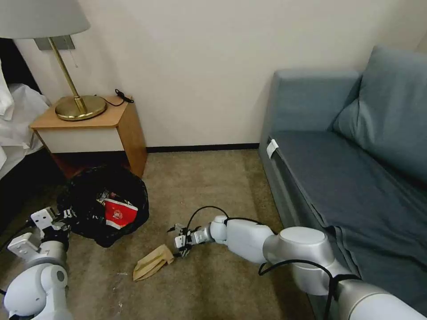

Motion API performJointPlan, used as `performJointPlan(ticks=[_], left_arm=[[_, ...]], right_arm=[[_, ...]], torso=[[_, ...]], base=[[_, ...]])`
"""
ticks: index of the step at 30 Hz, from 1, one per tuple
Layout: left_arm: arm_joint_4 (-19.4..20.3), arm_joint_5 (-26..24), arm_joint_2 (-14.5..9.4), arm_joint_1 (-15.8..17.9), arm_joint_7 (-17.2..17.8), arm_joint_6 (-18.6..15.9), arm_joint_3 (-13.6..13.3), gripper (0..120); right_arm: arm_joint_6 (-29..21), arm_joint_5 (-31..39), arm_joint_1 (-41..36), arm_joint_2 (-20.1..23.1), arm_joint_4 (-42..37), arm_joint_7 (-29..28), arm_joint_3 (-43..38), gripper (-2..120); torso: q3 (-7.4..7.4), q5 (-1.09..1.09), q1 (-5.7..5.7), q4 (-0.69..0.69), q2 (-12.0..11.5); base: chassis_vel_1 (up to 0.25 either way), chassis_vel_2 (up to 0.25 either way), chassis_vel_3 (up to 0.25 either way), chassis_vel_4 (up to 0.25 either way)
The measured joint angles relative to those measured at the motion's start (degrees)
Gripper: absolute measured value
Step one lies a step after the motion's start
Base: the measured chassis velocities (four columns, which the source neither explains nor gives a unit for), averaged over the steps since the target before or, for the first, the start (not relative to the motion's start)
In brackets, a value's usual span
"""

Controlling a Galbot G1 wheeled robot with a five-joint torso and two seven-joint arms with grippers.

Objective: Pick up the trash bin, then pick up the garbage on the floor and place it into the trash bin.

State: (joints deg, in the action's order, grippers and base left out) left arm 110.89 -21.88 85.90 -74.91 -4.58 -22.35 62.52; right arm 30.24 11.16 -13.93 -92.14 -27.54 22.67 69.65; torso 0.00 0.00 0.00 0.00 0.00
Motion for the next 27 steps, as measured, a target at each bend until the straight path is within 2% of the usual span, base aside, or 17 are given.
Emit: performJointPlan(ticks=[4, 9, 19, 27], left_arm=[[0.49, 0.04, -0.30, -0.01, 0.11, -0.63, 0.48, 4], [0.57, 0.17, -0.25, 0.18, 0.14, -0.78, 0.39, 4], [0.19, 0.14, -0.46, 0.61, 0.17, -0.85, 0.51, 4], [-0.27, 0.07, -0.68, 1.08, 0.18, -0.85, 0.51, 4]], right_arm=[[1.92, -1.42, 0.53, 0.01, -0.29, 3.43, -0.40, 100], [3.49, -2.10, 0.71, 0.01, -1.11, 4.28, -0.25, 100], [5.06, -3.90, 0.44, 0.02, -2.50, 4.06, 0.33, 100], [6.26, -8.25, -0.56, 0.01, -3.21, 1.07, -0.48, 100]], torso=[[0.00, 0.00, 0.00, 0.00, 0.00], [0.01, 0.00, 0.00, 0.00, 0.00], [0.00, -0.01, 0.00, 0.00, 0.00], [0.00, 0.00, 0.00, 0.00, 0.00]], base=[[0.000, 0.000, 0.000, 0.000], [0.000, 0.000, 0.000, 0.000], [0.000, 0.000, 0.000, 0.000], [0.000, 0.000, 0.000, 0.000]])
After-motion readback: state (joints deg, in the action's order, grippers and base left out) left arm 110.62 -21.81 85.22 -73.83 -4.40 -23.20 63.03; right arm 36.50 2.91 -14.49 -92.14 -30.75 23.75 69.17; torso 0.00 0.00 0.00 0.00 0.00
